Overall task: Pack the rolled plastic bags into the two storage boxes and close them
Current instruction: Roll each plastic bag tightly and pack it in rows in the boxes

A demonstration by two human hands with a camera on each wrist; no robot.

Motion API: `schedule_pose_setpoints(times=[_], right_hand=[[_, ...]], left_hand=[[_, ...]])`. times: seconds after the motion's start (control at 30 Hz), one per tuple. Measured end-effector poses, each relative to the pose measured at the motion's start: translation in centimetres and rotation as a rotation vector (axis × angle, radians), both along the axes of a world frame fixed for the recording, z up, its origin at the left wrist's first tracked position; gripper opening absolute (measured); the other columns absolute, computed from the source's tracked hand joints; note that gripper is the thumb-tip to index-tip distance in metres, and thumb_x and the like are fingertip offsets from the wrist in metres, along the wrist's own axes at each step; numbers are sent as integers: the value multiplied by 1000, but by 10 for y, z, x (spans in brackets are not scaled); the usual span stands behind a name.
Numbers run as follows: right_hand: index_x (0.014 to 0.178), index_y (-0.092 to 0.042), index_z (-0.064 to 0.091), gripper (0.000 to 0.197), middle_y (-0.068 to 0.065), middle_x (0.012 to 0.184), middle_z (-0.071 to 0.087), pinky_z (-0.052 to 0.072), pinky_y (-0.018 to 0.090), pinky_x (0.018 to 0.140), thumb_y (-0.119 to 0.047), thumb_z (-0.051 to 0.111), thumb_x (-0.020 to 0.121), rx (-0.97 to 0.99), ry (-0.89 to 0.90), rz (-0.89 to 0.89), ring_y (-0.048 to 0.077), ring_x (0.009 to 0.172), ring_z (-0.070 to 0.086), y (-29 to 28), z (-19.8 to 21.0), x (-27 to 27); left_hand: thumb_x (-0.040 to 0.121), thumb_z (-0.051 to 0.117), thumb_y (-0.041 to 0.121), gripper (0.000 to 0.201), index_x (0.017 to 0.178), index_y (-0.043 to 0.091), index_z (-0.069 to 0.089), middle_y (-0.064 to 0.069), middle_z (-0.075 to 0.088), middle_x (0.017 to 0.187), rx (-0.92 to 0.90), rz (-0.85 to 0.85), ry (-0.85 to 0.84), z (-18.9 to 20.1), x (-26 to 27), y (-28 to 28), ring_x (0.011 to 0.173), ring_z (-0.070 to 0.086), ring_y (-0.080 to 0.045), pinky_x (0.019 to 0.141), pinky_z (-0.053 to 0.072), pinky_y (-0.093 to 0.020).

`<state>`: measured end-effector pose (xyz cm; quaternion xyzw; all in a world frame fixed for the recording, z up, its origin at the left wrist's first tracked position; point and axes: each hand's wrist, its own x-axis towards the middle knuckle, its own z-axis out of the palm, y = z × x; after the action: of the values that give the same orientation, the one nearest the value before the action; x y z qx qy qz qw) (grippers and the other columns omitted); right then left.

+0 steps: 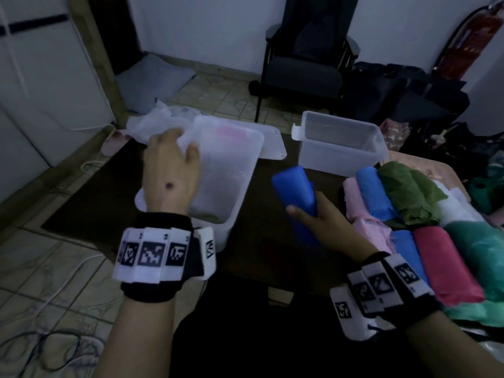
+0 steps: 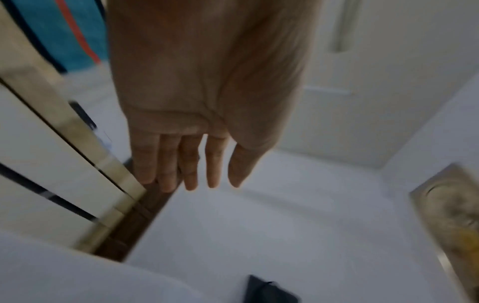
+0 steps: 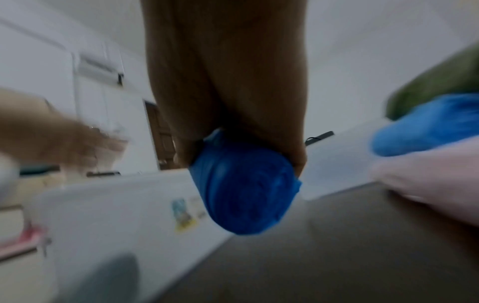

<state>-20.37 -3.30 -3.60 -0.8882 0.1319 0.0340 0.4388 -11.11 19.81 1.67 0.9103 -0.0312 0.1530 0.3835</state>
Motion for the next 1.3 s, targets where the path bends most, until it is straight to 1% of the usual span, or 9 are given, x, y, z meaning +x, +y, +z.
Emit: schedule_pose_setpoints(times=[0.17,0.27,0.33,0.43,0.6,0.67,0.9,1.03,1.3], right_hand=[[130,-14,37,49,-5,106,53,43,15,68,-37,53,89,145,-228,85,3,88,56,48,38,32],[131,-15,33,51,-13,100,49,44,12,68,-37,54,90,63,-327,176,1,86,55,81,51,53],[133,-14,33,56,-6,108,48,44,17,77,-40,56,89,-21,-350,228,7,93,53,100,53,68],[131,-9,36,61,5,117,45,41,30,86,-46,57,87,-260,-325,286,20,105,48,119,46,85],[130,-6,37,62,13,127,45,38,41,95,-50,54,89,-850,-147,355,29,116,44,143,28,91],[127,-5,38,60,14,127,46,38,42,95,-48,55,88,-936,-97,367,31,118,45,152,23,93],[132,-4,35,63,16,133,41,38,47,101,-44,57,89,-756,206,385,33,122,41,163,-4,105],[138,-7,30,72,16,137,27,34,48,102,-47,59,86,-773,165,366,34,127,30,166,-2,102],[132,-8,42,57,14,128,48,40,42,101,-41,59,89,-667,205,452,30,115,48,163,-5,112]], left_hand=[[96,44,34,49,136,5,43,-23,43,137,-63,156,431,-39,7,40,125,42,-38,98,36,-41],[96,39,29,40,121,4,56,-25,55,122,-89,173,437,-46,7,44,112,51,-41,88,41,-39],[98,36,25,36,116,4,59,-25,57,119,-120,200,392,-48,4,44,110,52,-41,89,41,-39],[100,34,31,36,120,11,57,-17,59,118,-201,245,343,-50,-10,46,110,54,-34,92,41,-38],[100,35,33,32,118,17,56,-9,61,110,-296,242,265,-59,-34,57,95,54,-20,78,35,-27],[100,35,34,31,116,18,56,-7,62,107,-310,239,247,-63,-37,60,92,54,-18,76,35,-26],[100,34,33,30,114,18,57,4,56,97,-369,215,177,-81,-47,65,85,49,-9,70,32,-17],[101,33,33,31,112,17,57,7,55,91,-407,203,144,-86,-49,64,75,49,-3,57,32,-13],[101,34,32,31,112,17,58,11,52,85,-419,183,109,-90,-49,66,72,47,9,59,36,2]])
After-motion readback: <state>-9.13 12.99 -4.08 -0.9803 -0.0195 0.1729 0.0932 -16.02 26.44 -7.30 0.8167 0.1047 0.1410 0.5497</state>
